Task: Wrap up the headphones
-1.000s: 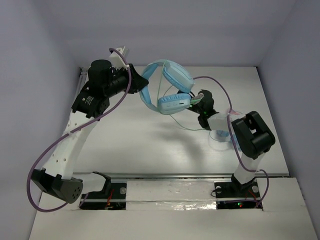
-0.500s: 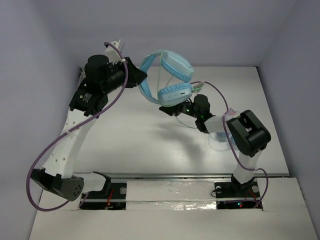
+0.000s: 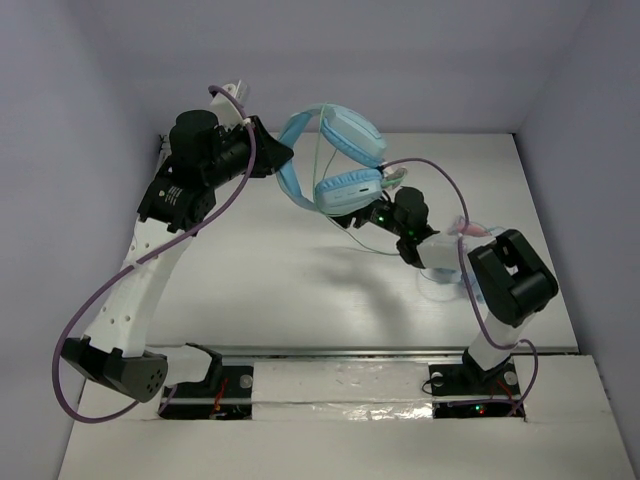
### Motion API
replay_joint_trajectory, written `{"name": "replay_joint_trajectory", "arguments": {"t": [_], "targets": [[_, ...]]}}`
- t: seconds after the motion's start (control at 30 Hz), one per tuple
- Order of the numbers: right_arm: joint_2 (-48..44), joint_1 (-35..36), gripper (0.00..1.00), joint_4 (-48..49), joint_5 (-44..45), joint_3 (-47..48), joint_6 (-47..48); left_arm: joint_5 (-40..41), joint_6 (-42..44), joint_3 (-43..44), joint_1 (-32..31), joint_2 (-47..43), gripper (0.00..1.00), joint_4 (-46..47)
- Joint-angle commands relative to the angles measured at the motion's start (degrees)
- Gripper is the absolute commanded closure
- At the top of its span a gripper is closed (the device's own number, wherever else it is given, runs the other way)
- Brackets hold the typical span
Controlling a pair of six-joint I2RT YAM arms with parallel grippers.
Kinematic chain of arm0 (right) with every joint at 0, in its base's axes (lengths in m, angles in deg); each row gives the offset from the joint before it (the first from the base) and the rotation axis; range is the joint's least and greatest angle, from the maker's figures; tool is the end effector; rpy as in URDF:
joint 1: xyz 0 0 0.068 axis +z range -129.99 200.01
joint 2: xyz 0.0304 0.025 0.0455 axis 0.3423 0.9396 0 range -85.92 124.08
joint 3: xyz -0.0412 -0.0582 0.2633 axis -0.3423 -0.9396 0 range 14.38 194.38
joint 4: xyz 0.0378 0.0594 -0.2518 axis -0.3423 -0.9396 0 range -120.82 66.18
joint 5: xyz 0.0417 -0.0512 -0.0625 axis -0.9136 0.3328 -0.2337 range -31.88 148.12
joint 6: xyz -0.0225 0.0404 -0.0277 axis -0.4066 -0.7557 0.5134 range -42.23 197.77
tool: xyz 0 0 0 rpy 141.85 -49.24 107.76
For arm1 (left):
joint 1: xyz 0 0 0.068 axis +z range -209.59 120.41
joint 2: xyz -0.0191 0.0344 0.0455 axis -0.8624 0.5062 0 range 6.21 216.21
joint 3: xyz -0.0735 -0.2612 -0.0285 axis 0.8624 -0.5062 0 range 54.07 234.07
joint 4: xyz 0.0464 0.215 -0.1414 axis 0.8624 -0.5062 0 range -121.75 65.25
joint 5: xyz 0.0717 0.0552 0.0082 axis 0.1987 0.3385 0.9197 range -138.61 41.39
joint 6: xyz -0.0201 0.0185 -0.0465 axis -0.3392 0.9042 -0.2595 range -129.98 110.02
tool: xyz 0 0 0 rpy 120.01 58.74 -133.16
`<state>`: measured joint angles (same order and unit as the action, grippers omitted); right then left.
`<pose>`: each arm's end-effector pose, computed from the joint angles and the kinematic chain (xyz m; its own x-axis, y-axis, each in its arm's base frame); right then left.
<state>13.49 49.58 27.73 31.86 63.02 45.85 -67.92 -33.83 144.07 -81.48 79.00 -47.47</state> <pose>0.3144 0.1966 0.2235 -0.4274 0.3026 -0.8519 -0.7085 0.4732 0.5236 0.2417 -0.1099 0.4852 -0.3473 -0.2718 -0.8975 0.5651 0.7031 -0.4316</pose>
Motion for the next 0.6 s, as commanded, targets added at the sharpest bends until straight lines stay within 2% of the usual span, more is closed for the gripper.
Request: {"name": "replay_joint_trajectory", "arguments": {"t": [0.0, 0.07, 0.3, 0.4, 0.53, 0.57], "targets": [[2.09, -0.55, 0.36, 1.62, 1.57, 2.06, 0.73, -0.90, -1.98, 2.11, 0.18, -3.01, 1.00, 4.18], [3.76, -0.56, 0.31, 0.93, -0.97, 4.78, 0.89, -0.73, -1.90, 2.11, 0.18, -3.27, 1.00, 4.00], [11.50, -0.56, 0.33, -0.49, -7.92, 11.03, 0.02, 0.32, -1.72, 1.85, 0.18, -2.92, 1.00, 4.09], [13.96, -0.56, 0.36, 0.21, -8.98, 11.56, -0.86, 0.50, -1.98, 2.55, 0.18, -2.40, 1.00, 4.26], [15.46, -0.56, 0.45, 1.36, -10.12, 10.69, -1.83, 2.87, -1.72, 3.96, 0.18, -1.87, 1.00, 3.83], [15.80, -0.56, 0.54, 2.14, -10.65, 10.34, -1.83, 3.31, -1.63, 4.39, 0.18, -1.69, 1.00, 3.91]]}}
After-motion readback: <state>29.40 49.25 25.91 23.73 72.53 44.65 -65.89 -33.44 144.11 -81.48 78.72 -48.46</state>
